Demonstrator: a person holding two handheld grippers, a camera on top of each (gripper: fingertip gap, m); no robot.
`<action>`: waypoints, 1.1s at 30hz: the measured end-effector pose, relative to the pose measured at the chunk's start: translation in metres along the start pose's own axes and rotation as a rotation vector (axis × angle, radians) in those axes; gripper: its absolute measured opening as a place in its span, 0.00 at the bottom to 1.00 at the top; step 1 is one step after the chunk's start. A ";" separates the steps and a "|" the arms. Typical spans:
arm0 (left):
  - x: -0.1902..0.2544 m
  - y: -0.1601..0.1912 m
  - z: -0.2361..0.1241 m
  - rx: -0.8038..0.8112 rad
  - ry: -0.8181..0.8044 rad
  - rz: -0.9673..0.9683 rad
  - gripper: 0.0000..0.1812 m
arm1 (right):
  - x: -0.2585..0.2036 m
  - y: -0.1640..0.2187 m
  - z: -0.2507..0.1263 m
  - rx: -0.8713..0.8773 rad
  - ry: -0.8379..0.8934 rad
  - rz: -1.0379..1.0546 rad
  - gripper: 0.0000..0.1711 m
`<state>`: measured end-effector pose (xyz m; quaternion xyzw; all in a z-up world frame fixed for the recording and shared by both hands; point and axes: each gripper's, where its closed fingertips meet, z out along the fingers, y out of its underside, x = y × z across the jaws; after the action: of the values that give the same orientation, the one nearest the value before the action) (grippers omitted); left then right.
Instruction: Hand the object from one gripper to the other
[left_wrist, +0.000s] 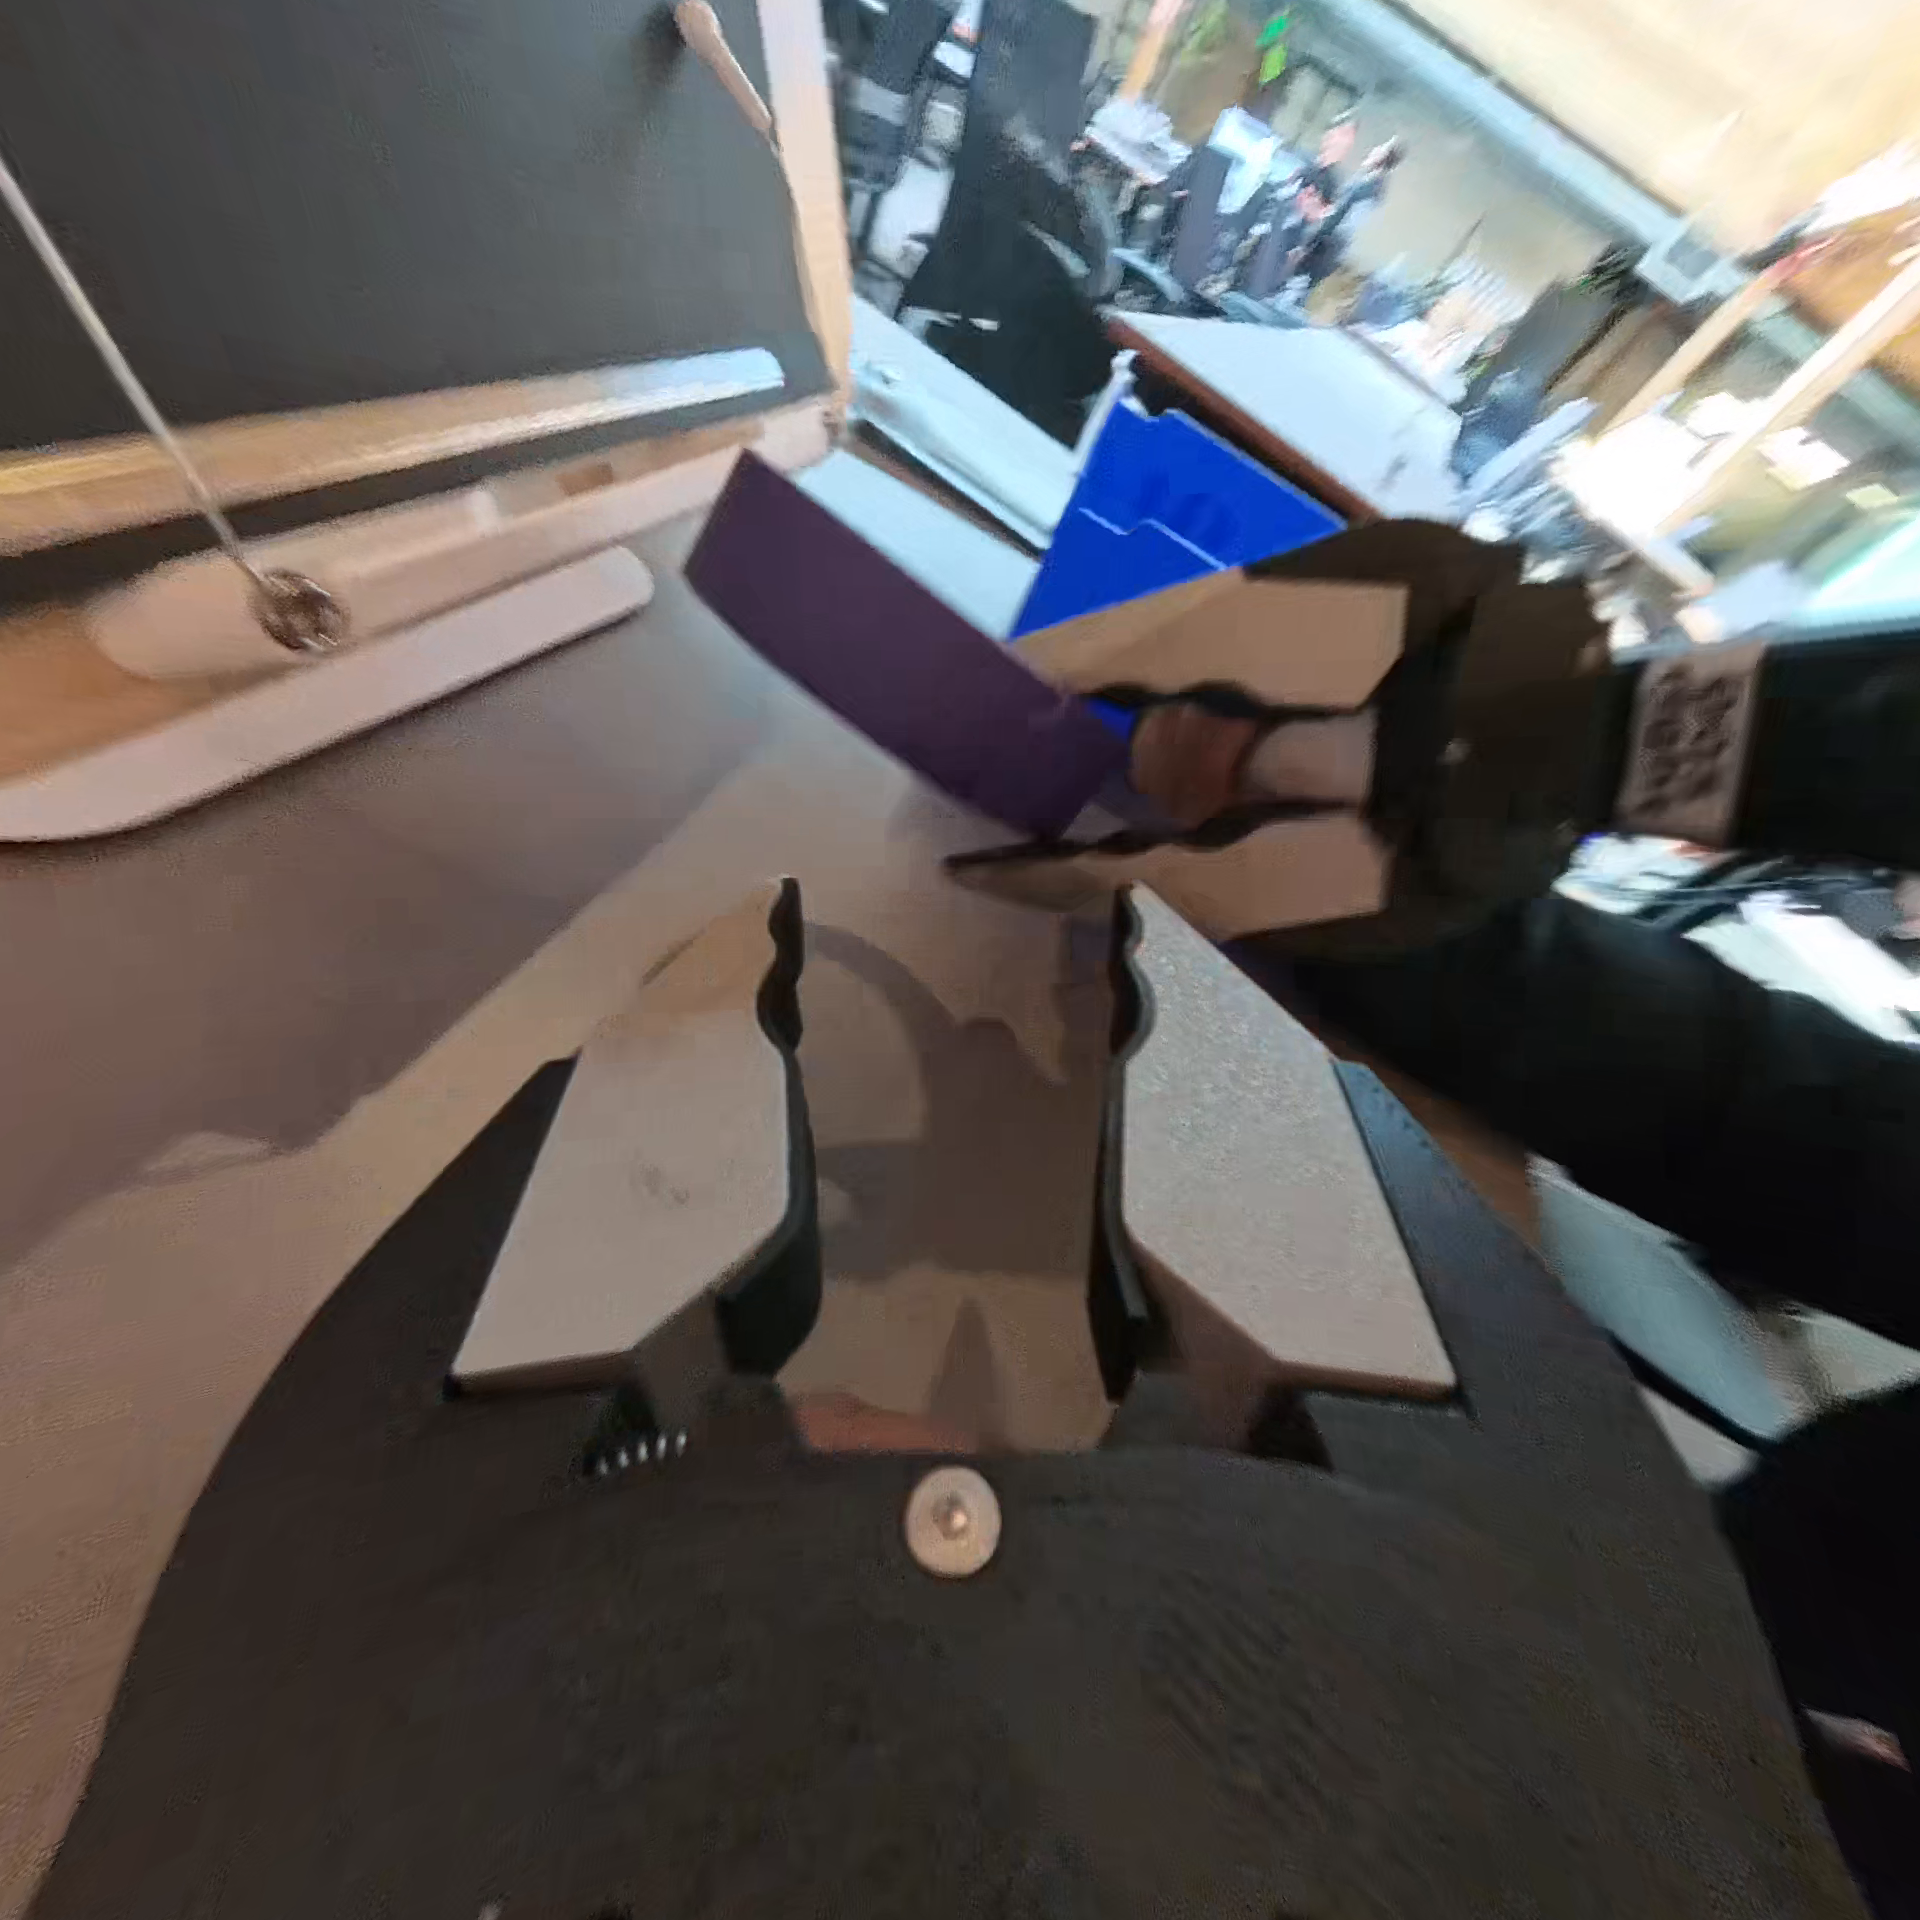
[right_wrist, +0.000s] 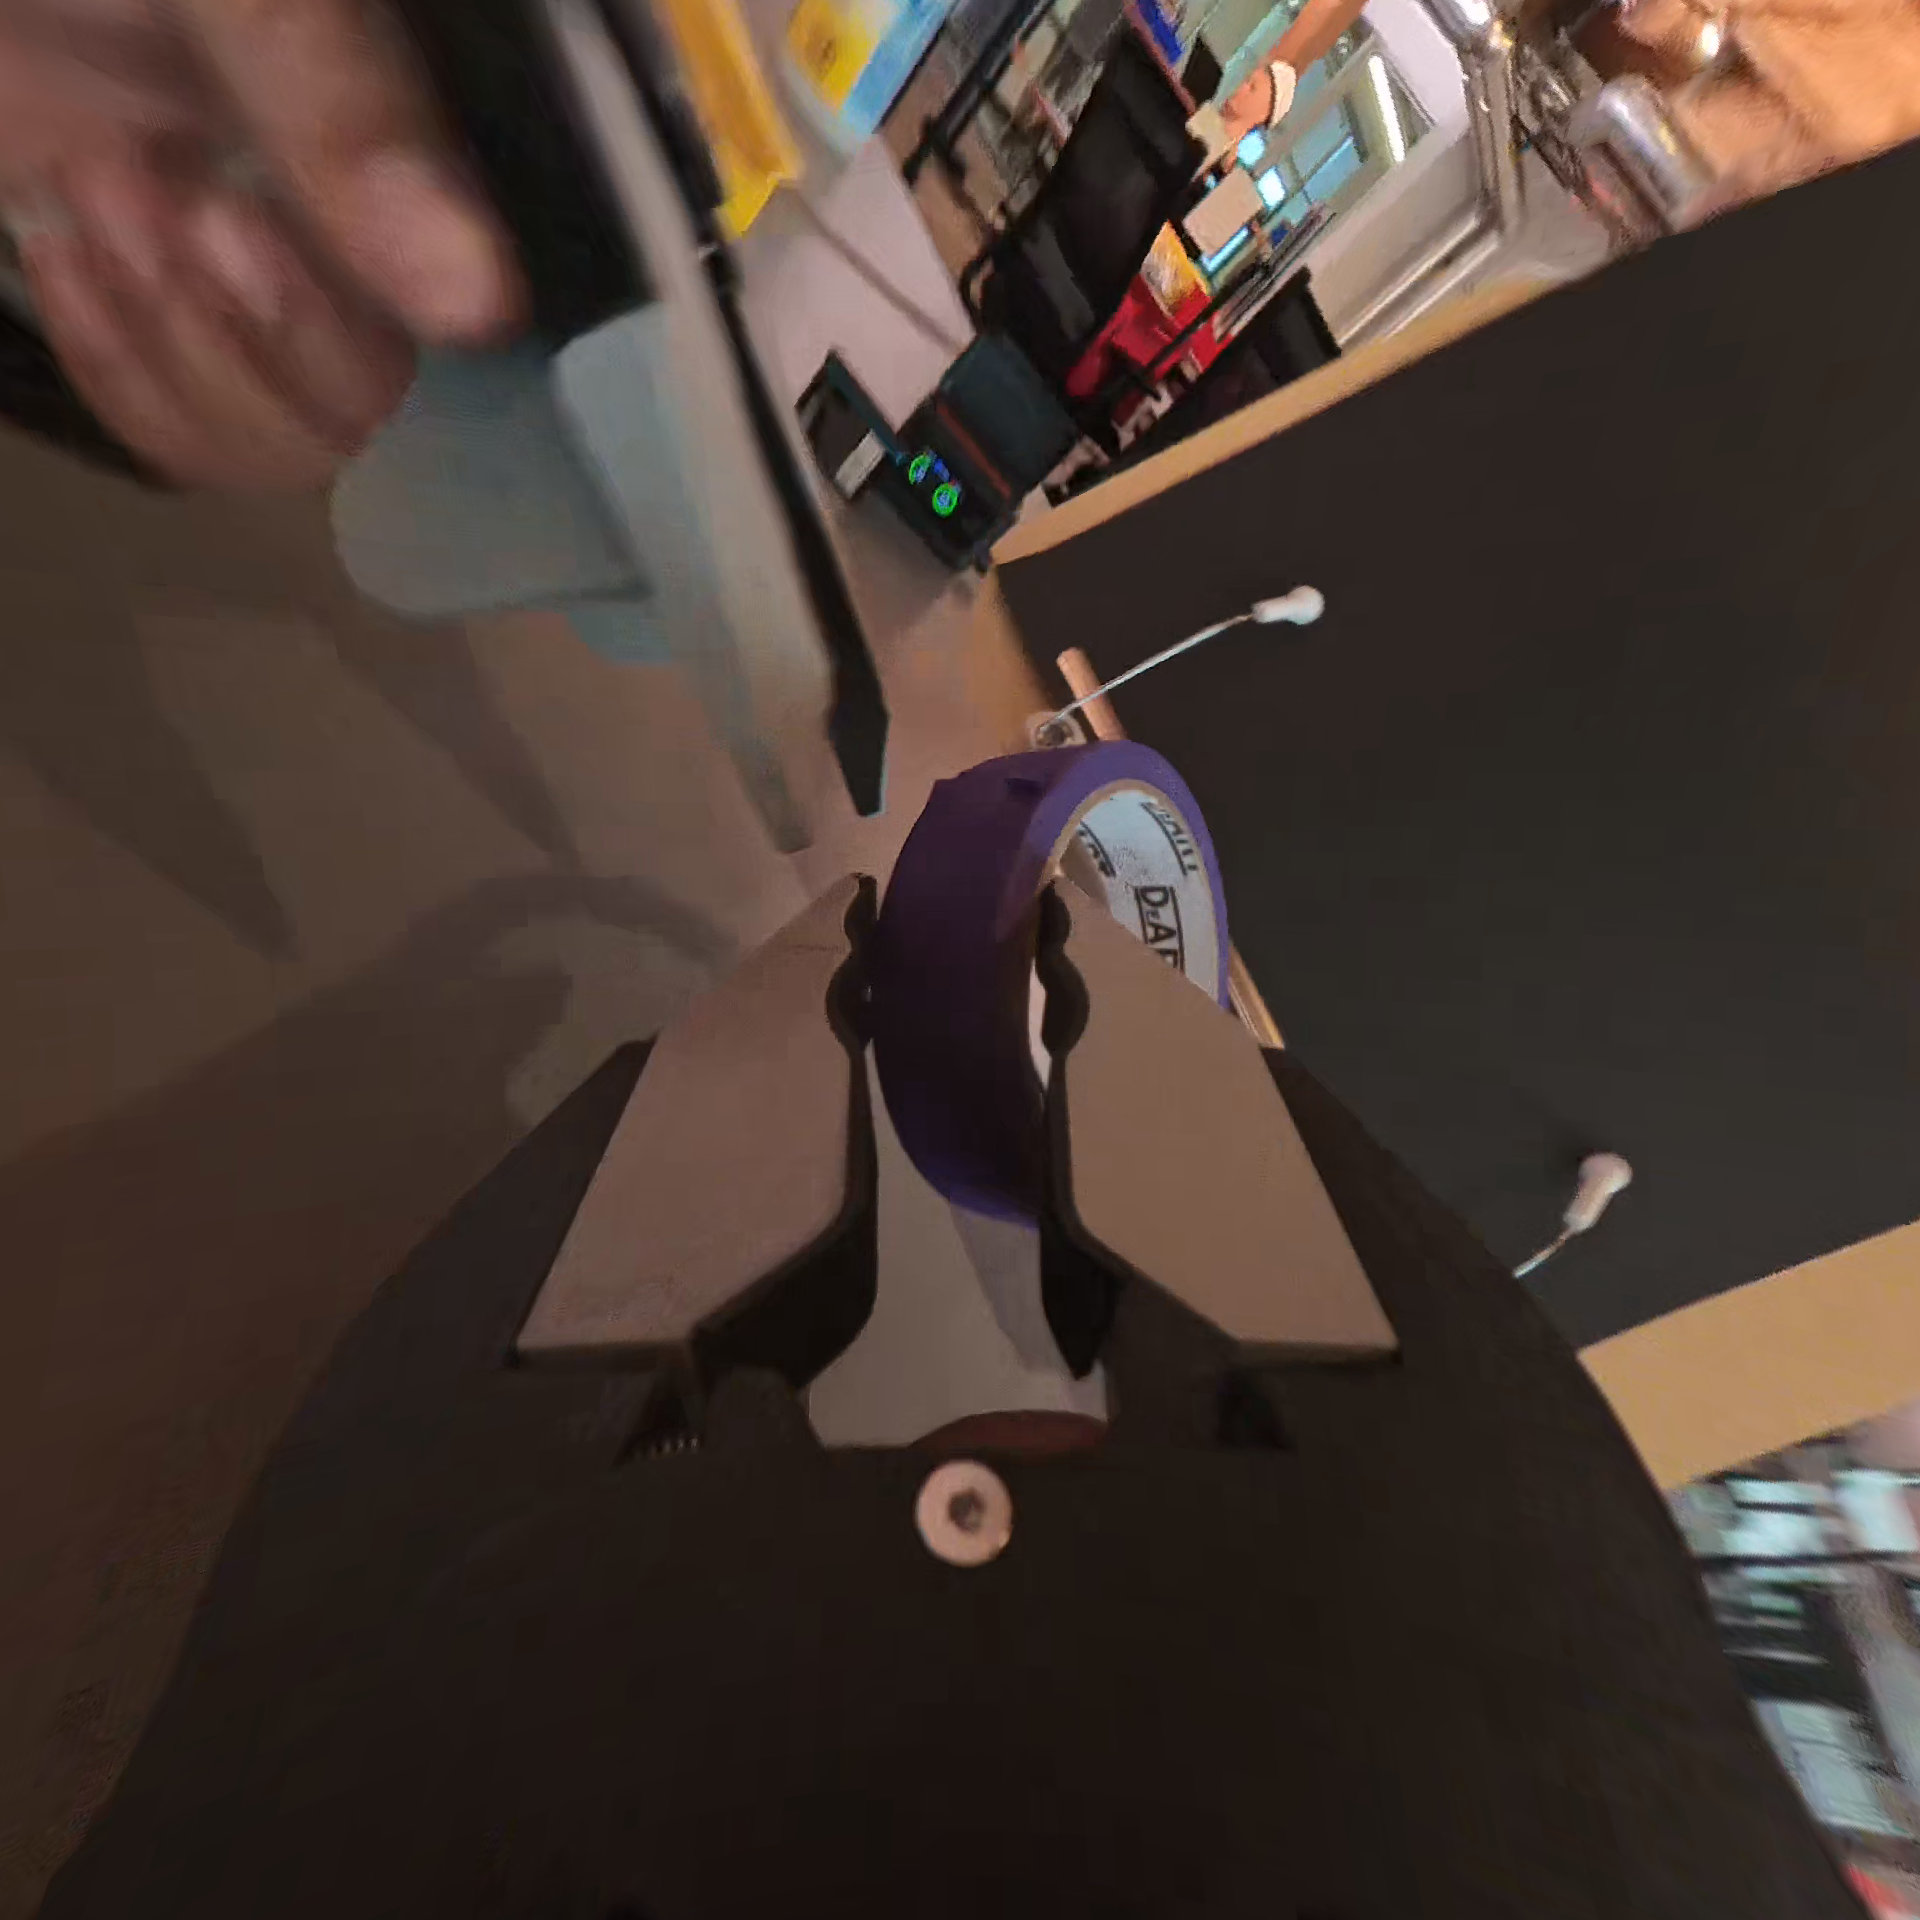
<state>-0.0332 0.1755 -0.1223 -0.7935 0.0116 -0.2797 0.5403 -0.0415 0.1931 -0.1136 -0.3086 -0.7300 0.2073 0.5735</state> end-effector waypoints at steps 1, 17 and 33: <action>0.003 0.003 -0.001 -0.004 0.040 -0.030 0.33 | -0.008 0.002 0.001 -0.028 0.004 -0.086 0.16; -0.014 -0.002 -0.026 0.074 0.007 0.001 0.18 | -0.066 -0.012 0.009 -0.008 -0.079 -0.352 0.17; 0.042 0.013 -0.022 0.014 0.109 0.549 0.15 | -0.054 0.001 -0.018 0.128 -0.503 0.372 0.16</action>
<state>-0.0039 0.1376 -0.1094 -0.7408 0.2534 -0.1653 0.5997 -0.0158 0.1557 -0.1485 -0.3391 -0.7655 0.4240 0.3453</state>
